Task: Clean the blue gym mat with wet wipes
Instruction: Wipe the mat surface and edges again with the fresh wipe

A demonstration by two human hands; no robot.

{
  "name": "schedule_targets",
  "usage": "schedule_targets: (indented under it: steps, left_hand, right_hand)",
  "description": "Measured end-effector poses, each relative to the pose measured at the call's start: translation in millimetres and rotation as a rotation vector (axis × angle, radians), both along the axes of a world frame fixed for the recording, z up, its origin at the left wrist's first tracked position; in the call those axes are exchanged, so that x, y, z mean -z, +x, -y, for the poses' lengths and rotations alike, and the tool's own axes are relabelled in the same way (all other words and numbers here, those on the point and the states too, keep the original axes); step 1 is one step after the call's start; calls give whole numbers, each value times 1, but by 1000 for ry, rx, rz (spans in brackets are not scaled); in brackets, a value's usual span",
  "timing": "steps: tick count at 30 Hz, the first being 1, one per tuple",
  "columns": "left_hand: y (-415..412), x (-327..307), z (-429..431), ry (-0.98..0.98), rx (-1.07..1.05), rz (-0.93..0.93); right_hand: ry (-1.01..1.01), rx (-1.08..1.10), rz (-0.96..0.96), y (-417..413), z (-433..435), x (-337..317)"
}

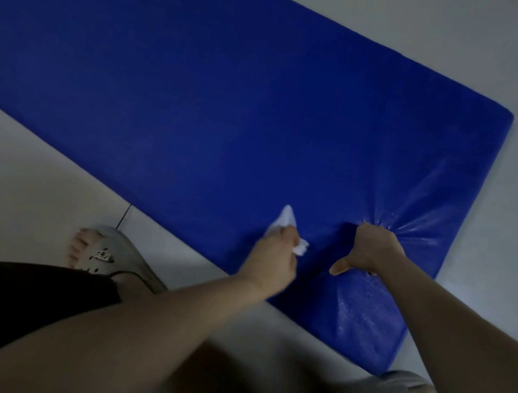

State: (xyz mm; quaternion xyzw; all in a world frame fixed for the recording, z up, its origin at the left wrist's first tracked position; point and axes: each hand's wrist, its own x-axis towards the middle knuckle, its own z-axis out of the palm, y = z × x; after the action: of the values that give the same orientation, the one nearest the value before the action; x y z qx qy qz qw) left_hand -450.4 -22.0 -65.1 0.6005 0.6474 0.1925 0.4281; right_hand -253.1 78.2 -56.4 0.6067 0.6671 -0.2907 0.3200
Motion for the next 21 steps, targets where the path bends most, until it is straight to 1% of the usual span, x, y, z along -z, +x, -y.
schedule_targets:
  steps: [3, 5, 8, 10, 12, 13, 14, 17, 19, 21]
  left_hand:
    - [31, 2, 16, 16, 188, -31]
    - [32, 3, 16, 72, 319, -125]
    - [10, 1, 7, 176, 573, -291]
    - [-16, -1, -1, 214, 726, -315]
    - [-50, -3, -10, 239, 787, -380]
    - [-70, -3, -16, 229, 743, -439]
    - [-92, -2, -22, 181, 651, -515]
    - [-146, -1, -33, -21, 197, -722]
    - [-149, -4, -29, -68, -15, -736]
    - [-125, -4, -22, -96, -159, -582]
  right_hand:
    - [5, 6, -1, -1, 0, 0]
    - [5, -2, 3, -2, 0, 0]
    - [19, -6, 5, 0, 0, 2]
    - [23, -11, 1, 1, 1, 3]
    - [14, -11, -13, 2, 1, 3]
    - [11, -8, -19, 2, 1, 2]
    - [9, -5, -21, 2, 0, 1]
    - [0, -17, -10, 2, 0, 0]
    - [-5, -16, -10, 0, 0, -1]
    - [-7, -6, -13, 0, 0, -2]
